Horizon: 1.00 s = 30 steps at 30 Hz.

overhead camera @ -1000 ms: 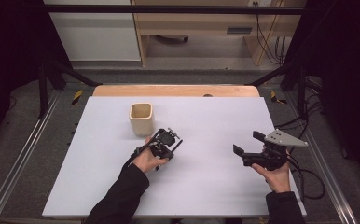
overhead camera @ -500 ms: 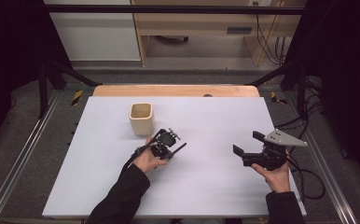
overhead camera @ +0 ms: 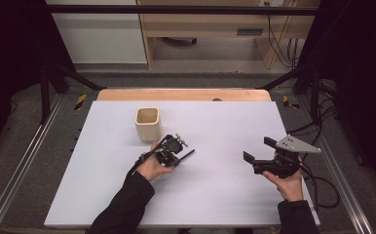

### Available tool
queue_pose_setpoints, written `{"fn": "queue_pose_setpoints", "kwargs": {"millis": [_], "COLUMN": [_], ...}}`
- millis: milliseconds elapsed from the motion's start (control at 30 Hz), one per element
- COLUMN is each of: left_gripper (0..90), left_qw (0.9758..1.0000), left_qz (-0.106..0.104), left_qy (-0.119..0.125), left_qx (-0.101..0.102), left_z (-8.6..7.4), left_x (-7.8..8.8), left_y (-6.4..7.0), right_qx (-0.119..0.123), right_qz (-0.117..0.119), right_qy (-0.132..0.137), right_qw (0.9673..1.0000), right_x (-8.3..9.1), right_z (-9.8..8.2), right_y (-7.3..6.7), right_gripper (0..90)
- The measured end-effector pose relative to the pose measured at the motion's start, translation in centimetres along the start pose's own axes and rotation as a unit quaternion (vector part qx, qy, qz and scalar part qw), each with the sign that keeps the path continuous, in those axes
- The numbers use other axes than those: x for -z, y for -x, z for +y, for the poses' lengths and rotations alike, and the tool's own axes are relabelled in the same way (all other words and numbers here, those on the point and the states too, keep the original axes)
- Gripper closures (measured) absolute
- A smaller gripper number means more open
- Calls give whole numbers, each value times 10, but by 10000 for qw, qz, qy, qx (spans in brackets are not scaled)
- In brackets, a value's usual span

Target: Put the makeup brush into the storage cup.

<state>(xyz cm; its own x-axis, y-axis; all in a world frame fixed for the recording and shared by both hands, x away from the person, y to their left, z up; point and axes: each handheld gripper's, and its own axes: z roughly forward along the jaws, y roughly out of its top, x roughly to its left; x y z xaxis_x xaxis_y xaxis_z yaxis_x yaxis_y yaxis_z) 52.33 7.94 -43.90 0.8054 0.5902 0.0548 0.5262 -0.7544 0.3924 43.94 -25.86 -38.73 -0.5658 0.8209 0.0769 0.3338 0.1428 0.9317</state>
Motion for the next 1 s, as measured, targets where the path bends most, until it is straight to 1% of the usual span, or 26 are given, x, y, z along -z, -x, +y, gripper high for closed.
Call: {"fn": "queue_pose_setpoints", "kwargs": {"millis": [167, 200, 267, 333, 400, 500, 633, 667, 700, 833, 867, 900, 967, 1000], "left_gripper": [838, 838, 838, 838, 838, 838, 838, 838, 838, 838, 838, 838, 838, 838], "left_qw": [9997, 9994, 9992, 9988, 9984, 9978, 9967, 9967, 9964, 9954, 9952, 9947, 9944, 9938], "left_qz": [-48, -75, -112, -135, -218, -294, -414, -414, -428, -470, -462, -508, -533, -550], "left_qy": [229, 321, 383, 451, 494, 553, 677, 677, 717, 811, 844, 874, 895, 940], "left_qx": [-56, -41, -87, -130, -155, -201, -162, -162, -174, -202, -198, -189, -203, -201], "left_z": [-6, -8, -12, -17, -23, -34, -49, -49, -54, -63, -66, -68, -71, -74], "left_x": [17, 20, 26, 32, 36, 42, 49, 49, 53, 61, 64, 66, 68, 71], "left_y": [0, 1, 2, 2, 2, 3, 3, 3, 2, 0, 0, -1, -1, -1], "right_qx": [76, 70, 97, 134, 168, 221, 340, 352, 388, 509, 555, 582, 591, 591], "right_qz": [8, 17, 19, 25, 10, 66, 97, 94, 111, 231, 229, 250, 321, 321], "right_qy": [34, 35, 32, 1, -9, -43, -147, -172, -189, -326, -311, -290, -252, -252], "right_qw": [10000, 10000, 9999, 9999, 9999, 9997, 9993, 9992, 9990, 9979, 9977, 9976, 9974, 9974], "right_x": [0, 0, -1, -1, -2, -3, -6, -7, -8, -11, -12, -12, -12, -12], "right_z": [0, 1, 1, 1, 1, 1, 2, 2, 3, 4, 4, 5, 6, 6], "right_y": [-2, -2, -3, -4, -5, -8, -14, -16, -18, -27, -29, -32, -35, -35], "right_gripper": [54, 53, 51, 50, 51, 53, 51, 51, 52, 60, 61, 61, 59, 59]}}
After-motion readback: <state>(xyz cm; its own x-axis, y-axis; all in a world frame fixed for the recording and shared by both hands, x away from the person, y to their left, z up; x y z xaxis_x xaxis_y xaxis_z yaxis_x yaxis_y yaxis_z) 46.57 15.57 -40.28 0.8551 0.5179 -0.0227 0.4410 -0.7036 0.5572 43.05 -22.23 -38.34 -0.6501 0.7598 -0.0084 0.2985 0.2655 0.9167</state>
